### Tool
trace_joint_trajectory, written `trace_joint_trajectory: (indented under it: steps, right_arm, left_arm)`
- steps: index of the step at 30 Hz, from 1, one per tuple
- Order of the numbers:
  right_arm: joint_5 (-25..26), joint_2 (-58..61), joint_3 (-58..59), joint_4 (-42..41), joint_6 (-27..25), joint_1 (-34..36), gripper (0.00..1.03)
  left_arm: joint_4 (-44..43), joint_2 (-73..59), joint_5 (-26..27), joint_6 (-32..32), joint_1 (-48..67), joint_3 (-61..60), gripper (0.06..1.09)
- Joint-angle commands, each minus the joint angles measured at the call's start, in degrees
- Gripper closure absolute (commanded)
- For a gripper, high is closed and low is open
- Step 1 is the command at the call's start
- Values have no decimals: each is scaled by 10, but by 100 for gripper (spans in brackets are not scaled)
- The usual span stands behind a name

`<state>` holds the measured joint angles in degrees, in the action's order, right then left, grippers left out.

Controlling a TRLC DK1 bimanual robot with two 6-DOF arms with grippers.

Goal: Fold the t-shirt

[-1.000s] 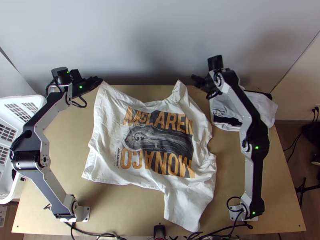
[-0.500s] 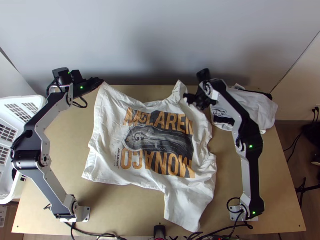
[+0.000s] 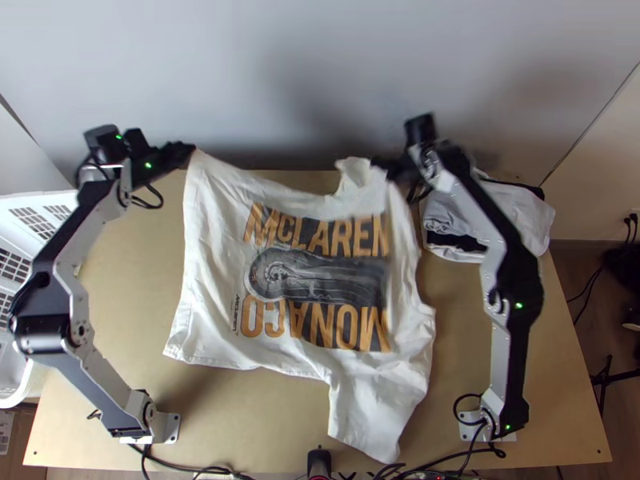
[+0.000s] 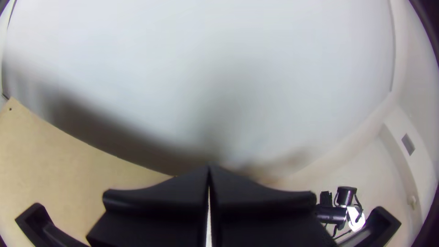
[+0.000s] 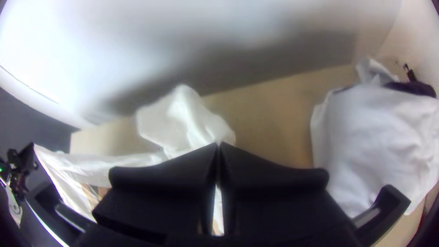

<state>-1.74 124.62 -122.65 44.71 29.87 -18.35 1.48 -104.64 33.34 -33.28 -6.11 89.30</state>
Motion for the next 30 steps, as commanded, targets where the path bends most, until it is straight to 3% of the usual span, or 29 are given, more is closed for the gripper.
trace_joint_trajectory:
  steps: [1, 8, 13, 22, 27, 30]
  right_arm:
    - [-2, -117, -76, -54, 34, 3, 100]
    - [-22, -268, -51, -73, 56, 0, 100]
    - [-98, -446, 17, -81, 67, 4, 100]
    - [-115, -663, 16, -201, 60, -101, 101]
    - [-191, -726, 14, -197, 142, -76, 101]
    - [-209, -738, 5, -190, 166, -63, 101]
  left_arm:
    - [-27, 89, 29, -134, -19, 46, 105]
    - [-43, 189, 45, -221, -28, 113, 105]
    - [-45, 320, 74, -280, -36, 110, 105]
    - [-44, 483, 89, -328, -47, 250, 105]
    - [-38, 566, 91, -397, -46, 264, 105]
    - [-35, 579, 98, -417, -47, 272, 105]
